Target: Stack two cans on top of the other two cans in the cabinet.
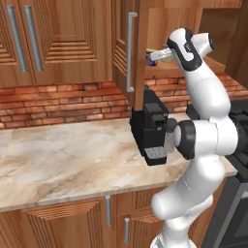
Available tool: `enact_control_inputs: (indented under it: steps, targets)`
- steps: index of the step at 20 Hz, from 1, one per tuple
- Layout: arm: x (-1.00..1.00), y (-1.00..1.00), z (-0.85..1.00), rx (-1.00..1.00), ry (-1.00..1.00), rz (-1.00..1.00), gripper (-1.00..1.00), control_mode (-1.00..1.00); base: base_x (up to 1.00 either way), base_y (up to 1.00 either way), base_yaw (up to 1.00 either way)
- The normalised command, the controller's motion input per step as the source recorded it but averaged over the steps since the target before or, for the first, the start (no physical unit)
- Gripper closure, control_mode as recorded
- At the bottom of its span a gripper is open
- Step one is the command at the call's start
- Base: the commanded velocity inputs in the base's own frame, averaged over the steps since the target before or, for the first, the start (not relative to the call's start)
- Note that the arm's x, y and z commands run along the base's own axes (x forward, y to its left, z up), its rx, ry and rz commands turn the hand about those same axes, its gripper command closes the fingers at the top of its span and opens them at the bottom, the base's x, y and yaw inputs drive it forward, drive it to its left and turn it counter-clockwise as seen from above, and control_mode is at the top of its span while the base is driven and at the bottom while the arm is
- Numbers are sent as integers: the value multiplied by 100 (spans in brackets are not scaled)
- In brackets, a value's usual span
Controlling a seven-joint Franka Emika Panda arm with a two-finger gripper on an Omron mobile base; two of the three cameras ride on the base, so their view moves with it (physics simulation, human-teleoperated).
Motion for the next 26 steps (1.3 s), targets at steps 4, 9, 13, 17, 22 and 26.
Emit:
enact_control_inputs:
  steps: [4,9,13,17,22,26]
  targets:
    - [4,0,0,0,0,5,-100,-100,0,0,0]
    - [9,2,-1,0,0,5,-100,-100,0,0,0]
    - [2,3,-7,0,0,5,-100,-100,0,0,0]
    - [0,2,-1,0,0,3,-100,-100,0,0,0]
    - [0,3,0,0,0,1,-100,-100,0,0,0]
    - [0,2,-2,0,0,1,-100,-100,0,0,0]
